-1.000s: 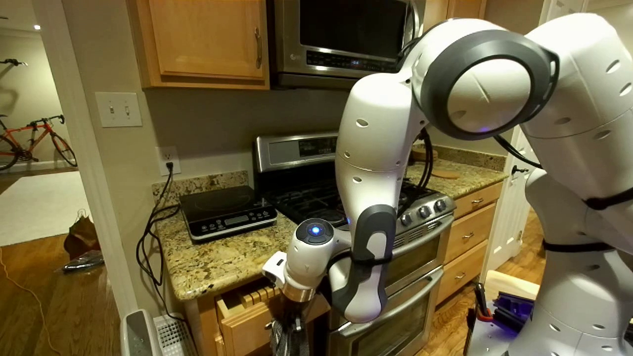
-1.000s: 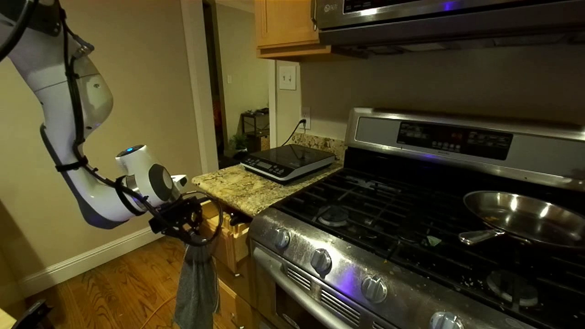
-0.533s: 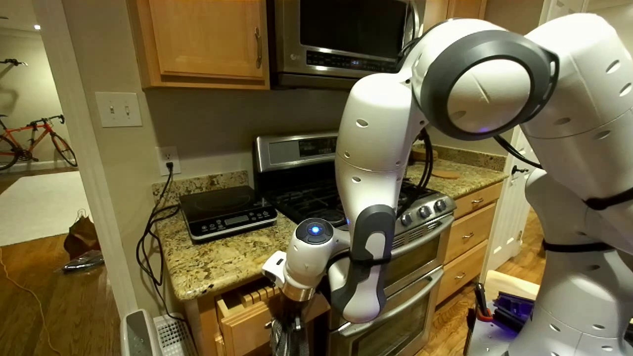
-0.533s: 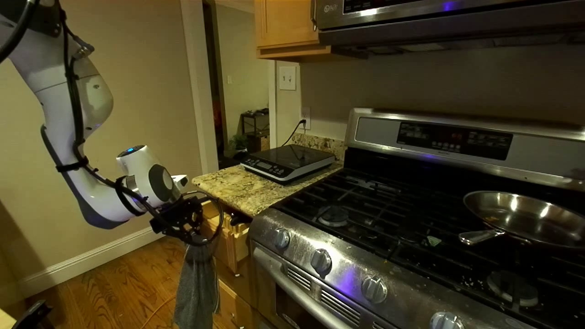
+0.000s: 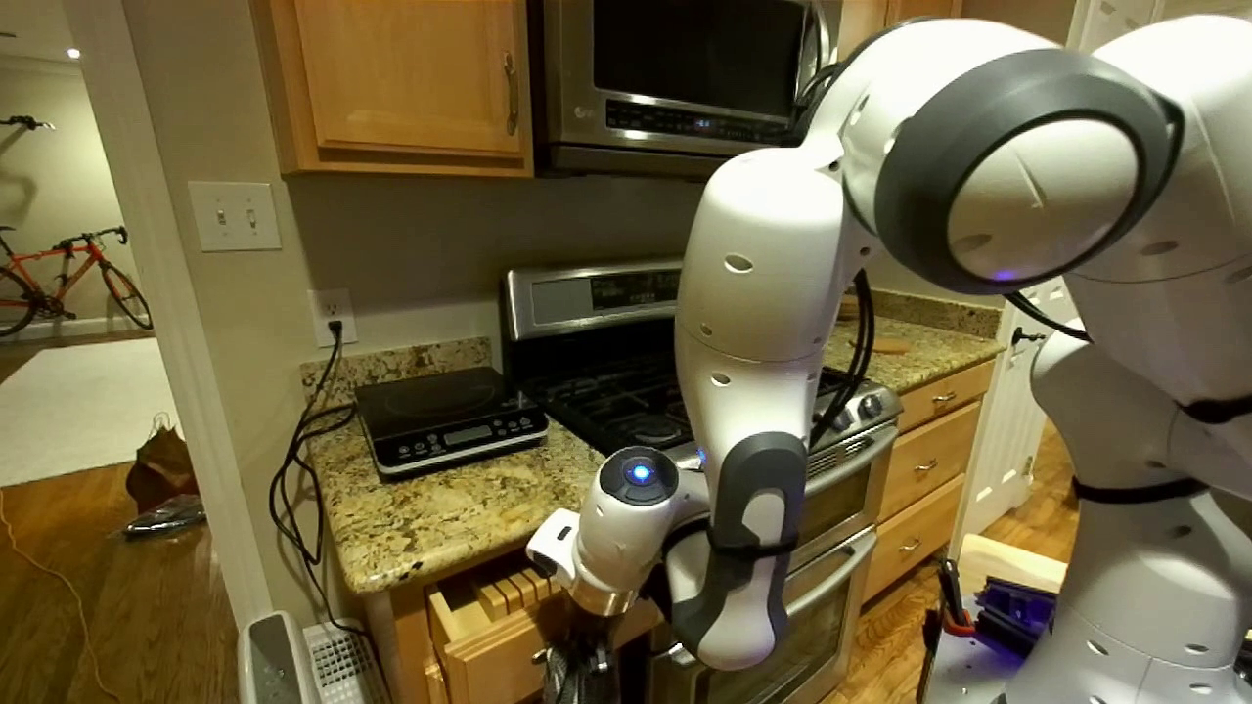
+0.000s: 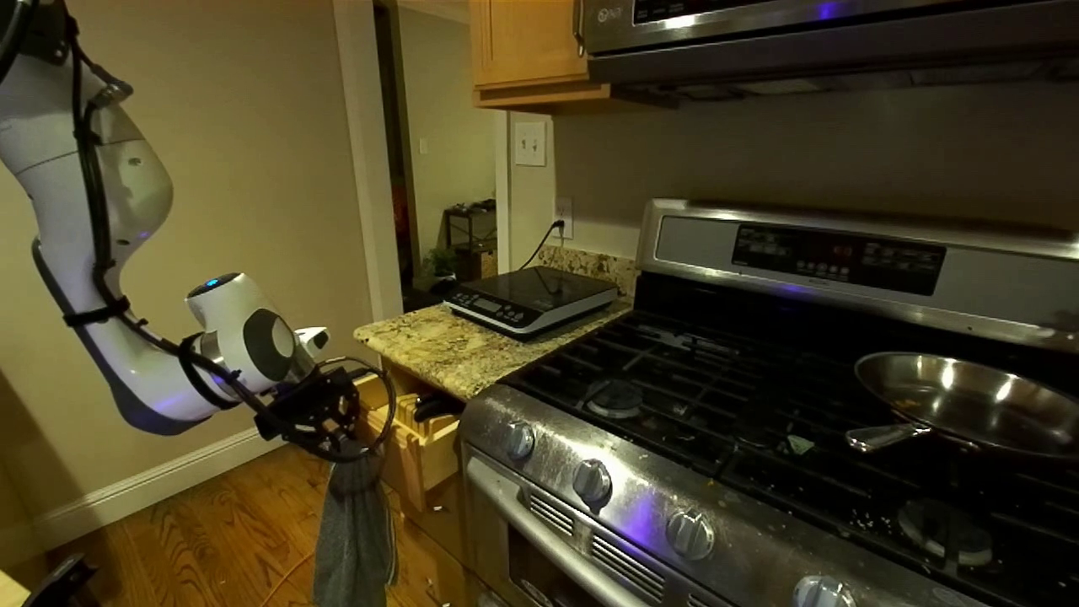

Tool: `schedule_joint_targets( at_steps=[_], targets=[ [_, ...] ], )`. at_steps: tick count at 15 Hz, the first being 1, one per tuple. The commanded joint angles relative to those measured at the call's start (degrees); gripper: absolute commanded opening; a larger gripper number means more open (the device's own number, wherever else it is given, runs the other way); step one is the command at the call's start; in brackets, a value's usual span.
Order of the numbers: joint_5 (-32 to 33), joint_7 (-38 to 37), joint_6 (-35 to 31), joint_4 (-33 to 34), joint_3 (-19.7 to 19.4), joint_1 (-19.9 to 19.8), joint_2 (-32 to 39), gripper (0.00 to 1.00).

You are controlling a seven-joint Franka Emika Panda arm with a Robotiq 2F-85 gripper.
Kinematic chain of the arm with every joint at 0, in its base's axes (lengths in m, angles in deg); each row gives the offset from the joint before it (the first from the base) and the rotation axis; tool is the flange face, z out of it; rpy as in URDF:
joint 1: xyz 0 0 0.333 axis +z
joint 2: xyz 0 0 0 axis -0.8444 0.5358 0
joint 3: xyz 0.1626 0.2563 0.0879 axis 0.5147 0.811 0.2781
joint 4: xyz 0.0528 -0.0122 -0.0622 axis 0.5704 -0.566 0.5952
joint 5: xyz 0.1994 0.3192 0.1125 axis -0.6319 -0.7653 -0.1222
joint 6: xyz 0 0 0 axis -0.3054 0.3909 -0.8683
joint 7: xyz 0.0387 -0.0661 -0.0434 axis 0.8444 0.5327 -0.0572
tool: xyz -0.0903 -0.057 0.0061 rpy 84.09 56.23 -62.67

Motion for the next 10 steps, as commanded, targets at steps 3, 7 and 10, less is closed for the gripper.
schedule_joint_targets(
  at_steps=[3, 7, 10],
  targets=[
    [-8.11, 1.83, -8.8, -10.4, -1.16, 9.51, -2.04, 0.08],
    [-13.12, 3.93, -7.01, -13.23, -0.3, 14.49, -5.51, 0.08],
    [-14.57, 4.52, -6.96, -15.27, -0.02, 16.49, -6.88, 0.49]
  ],
)
